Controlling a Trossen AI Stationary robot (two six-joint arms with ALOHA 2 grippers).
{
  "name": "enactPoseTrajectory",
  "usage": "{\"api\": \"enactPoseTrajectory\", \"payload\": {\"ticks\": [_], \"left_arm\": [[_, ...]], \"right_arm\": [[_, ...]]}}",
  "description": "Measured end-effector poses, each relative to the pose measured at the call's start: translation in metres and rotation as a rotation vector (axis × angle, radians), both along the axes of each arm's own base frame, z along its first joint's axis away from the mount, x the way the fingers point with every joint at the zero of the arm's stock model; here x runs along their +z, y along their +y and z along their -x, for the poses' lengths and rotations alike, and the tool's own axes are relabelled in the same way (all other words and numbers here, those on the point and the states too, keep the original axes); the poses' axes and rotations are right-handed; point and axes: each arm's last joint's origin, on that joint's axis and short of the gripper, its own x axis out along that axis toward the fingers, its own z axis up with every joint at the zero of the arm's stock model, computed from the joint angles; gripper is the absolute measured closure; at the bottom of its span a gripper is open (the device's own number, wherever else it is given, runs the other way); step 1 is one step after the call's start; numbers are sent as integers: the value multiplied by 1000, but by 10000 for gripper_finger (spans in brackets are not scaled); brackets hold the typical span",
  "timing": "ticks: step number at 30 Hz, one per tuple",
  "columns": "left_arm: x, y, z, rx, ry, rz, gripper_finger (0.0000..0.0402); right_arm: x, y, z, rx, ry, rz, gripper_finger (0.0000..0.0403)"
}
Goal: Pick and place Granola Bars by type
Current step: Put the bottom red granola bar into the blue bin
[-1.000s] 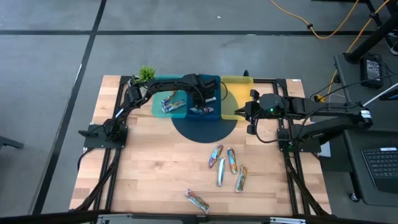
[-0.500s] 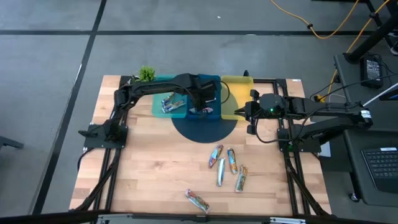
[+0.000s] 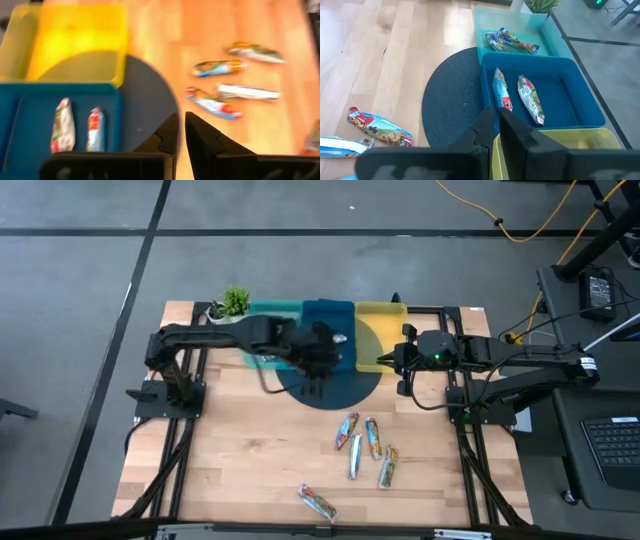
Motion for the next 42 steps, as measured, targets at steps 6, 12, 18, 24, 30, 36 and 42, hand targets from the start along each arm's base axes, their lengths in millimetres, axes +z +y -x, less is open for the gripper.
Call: {"api": "enactPoseTrajectory", "payload": {"ticks": [6, 12, 18, 24, 30, 36, 42], "left_arm": [[23, -47, 20, -88, -65, 38, 376], [25, -89, 28, -182, -65, 65, 376], [23, -116, 33, -193, -58, 75, 373], [22, -135, 39, -132, -73, 39, 377], [-4, -153, 38, -149, -47, 46, 373], [-48, -168, 33, -198, -54, 47, 375], [-90, -184, 37, -304, -80, 43, 368]], "right_arm": [[0, 0, 0, -17, -7, -25, 369], [0, 0, 0, -18, -7, -26, 369], [0, 0, 0, -18, -7, -27, 369], [0, 0, 0, -17, -7, -25, 369], [0, 0, 0, -17, -7, -25, 369], [0, 0, 0, -33, -13, -47, 369], [0, 0, 0, -45, -18, -67, 369]]}}
